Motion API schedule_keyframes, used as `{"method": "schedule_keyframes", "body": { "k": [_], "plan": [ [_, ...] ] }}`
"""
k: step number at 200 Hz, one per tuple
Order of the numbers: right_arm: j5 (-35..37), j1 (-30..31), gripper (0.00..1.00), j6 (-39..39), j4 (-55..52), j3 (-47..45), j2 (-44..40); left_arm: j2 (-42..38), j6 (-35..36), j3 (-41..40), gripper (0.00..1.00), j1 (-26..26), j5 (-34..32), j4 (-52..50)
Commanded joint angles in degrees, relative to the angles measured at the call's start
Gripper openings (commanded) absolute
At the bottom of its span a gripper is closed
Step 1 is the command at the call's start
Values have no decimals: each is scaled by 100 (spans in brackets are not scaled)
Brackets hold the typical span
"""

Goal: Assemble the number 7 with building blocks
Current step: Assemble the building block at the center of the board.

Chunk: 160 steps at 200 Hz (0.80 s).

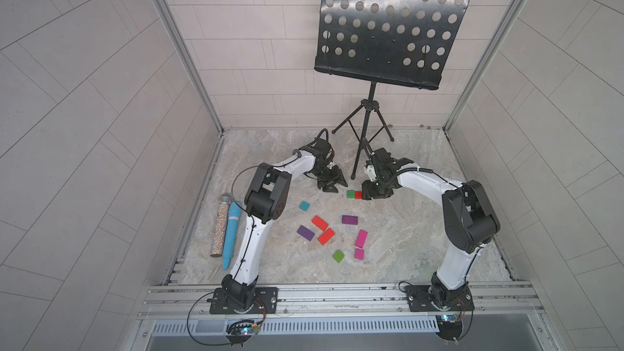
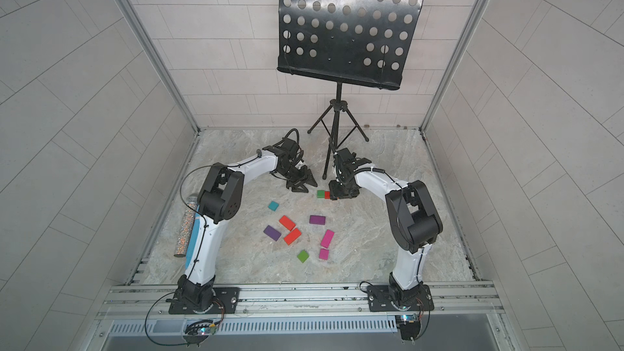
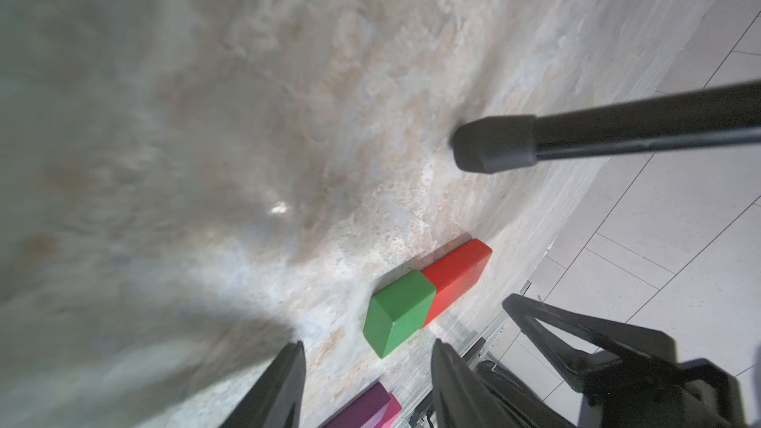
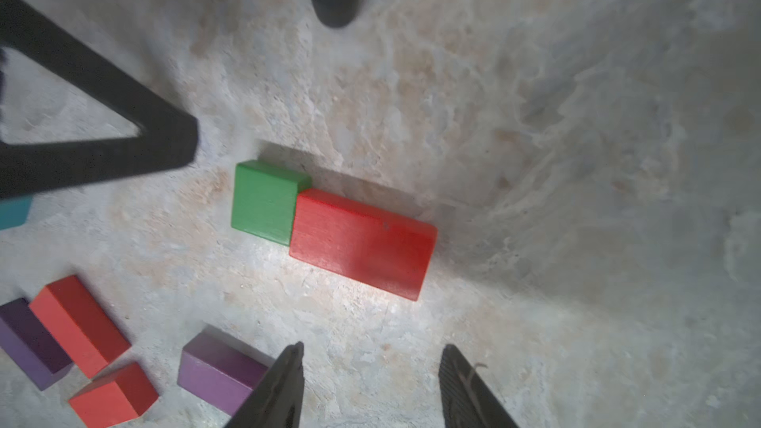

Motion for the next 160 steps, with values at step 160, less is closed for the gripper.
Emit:
{"method": "schedule_keyframes", "body": {
  "k": [160],
  "plan": [
    [546,97,52,128,-30,159,609,-291,99,-338,57,119,-21,-41]
  ]
}}
